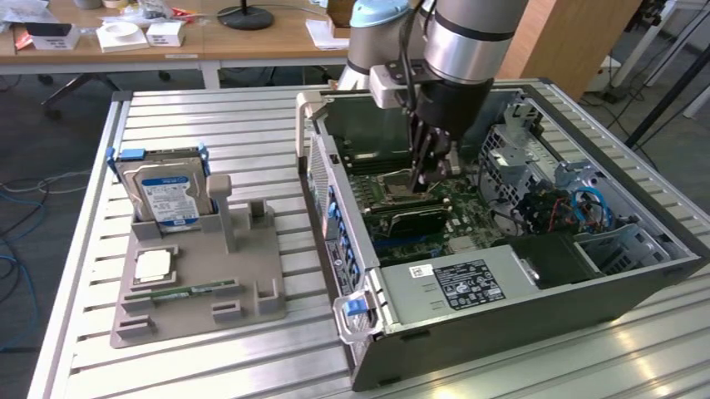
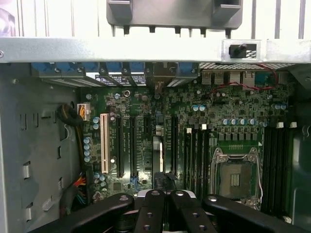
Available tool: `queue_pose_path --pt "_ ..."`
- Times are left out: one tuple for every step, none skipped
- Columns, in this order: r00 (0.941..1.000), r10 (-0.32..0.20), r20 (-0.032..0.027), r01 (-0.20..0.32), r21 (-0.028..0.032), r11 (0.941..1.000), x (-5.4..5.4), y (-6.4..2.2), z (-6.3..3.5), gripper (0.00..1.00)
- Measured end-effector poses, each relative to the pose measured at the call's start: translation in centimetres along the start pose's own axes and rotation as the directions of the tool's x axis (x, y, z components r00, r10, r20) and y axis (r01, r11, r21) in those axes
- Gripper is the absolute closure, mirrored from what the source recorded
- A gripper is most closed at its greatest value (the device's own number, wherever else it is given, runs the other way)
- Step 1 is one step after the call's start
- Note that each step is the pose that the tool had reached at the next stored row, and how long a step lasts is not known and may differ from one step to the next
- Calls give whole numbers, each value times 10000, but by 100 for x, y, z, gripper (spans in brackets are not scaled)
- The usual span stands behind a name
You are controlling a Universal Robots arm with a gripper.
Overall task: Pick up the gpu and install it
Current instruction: 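Press down on the gpu until it lock into place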
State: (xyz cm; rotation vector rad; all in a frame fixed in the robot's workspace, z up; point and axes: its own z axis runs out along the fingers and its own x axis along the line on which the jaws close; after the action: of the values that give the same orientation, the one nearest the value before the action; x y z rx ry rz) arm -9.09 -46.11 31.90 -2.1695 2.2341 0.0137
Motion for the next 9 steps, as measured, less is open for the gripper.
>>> queue_pose_path --pt "10000 0 0 0 0 10000 0 0 18 90" --pt "10000 0 0 0 0 10000 1 1 35 90" --pt "10000 0 1 0 -1 10000 1 1 55 90" --pt "10000 0 2 0 0 10000 2 1 73 90" --pt "10000 0 6 0 0 10000 2 1 92 90" --pt "10000 0 11 0 0 10000 3 1 110 90" --pt "10000 0 18 0 0 10000 3 2 127 90" --pt "10000 0 23 0 0 10000 4 2 146 90" --pt "10000 1 27 -1 0 10000 4 2 165 90"
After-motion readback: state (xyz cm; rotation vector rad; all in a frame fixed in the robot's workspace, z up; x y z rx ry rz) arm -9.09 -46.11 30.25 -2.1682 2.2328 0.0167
